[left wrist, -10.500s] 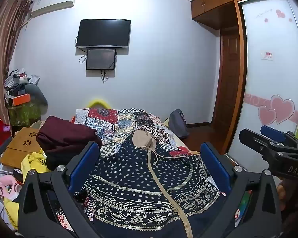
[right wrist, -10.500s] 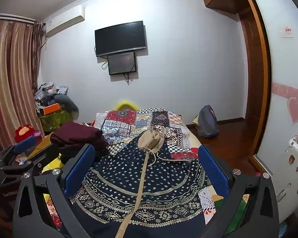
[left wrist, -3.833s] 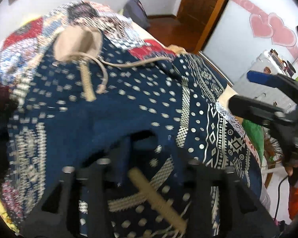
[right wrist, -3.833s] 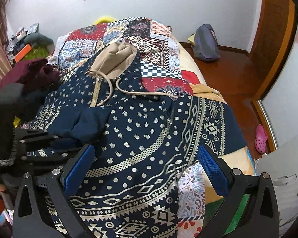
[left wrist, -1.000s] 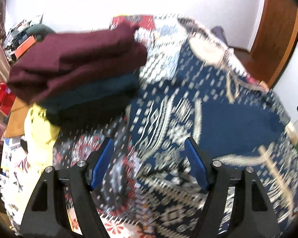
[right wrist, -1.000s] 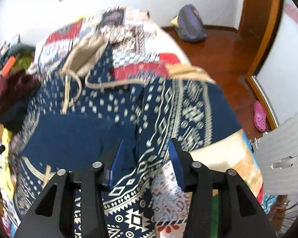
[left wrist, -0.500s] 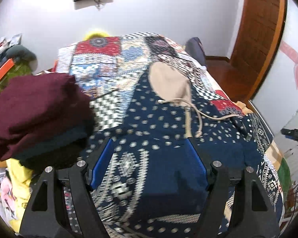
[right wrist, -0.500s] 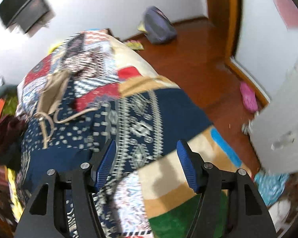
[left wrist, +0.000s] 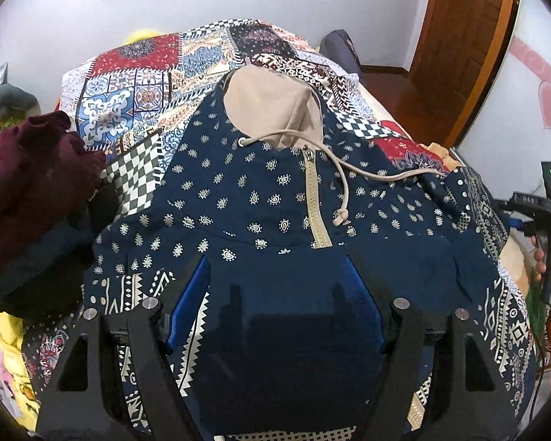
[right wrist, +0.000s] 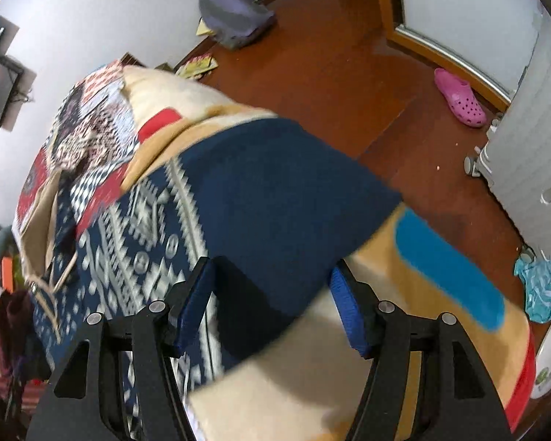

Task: Fold large clothes

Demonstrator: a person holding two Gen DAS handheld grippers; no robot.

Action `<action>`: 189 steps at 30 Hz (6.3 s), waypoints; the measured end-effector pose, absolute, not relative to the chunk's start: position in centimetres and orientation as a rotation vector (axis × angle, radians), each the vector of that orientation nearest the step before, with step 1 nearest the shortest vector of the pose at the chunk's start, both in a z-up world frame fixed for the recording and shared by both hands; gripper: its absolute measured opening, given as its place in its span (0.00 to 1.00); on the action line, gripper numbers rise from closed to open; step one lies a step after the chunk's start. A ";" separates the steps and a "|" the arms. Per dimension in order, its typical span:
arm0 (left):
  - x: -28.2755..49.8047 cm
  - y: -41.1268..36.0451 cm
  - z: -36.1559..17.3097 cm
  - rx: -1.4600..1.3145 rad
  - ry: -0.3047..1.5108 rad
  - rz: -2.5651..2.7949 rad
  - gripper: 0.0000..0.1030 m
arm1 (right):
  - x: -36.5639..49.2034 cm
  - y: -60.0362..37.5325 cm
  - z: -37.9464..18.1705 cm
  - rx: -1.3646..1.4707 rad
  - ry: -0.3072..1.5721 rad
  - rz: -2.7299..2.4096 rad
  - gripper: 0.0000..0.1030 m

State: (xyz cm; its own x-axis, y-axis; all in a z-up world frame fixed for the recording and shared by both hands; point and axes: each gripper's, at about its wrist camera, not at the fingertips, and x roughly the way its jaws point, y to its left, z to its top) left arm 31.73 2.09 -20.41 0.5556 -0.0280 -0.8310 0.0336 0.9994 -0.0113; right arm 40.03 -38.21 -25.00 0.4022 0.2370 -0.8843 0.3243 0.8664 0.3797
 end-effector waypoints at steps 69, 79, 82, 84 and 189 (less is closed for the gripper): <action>25.1 4.3 -19.7 -0.042 0.981 -0.017 0.71 | 35.6 -27.3 -17.3 0.426 1.181 0.182 0.53; 25.9 4.6 -20.9 -0.073 1.010 -0.009 0.71 | 38.0 -28.2 -22.7 0.597 1.212 0.164 0.51; 25.9 4.8 -21.2 -0.069 1.014 0.002 0.71 | 38.4 -27.7 -22.8 0.585 1.177 0.150 0.28; 25.8 4.9 -21.2 -0.065 1.011 0.007 0.71 | 38.7 -27.5 -22.8 0.586 1.184 0.170 0.08; 22.2 15.3 -21.2 -0.178 0.935 0.122 0.20 | 32.0 -20.7 -19.3 -0.030 1.220 0.258 0.53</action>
State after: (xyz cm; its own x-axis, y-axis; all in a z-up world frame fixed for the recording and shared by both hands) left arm 22.15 15.29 -21.19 0.5884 0.0273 -0.8081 -0.1814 0.9784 -0.0990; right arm 32.02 -20.66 -19.28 0.3185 0.1806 -0.9306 -0.2122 0.9703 0.1157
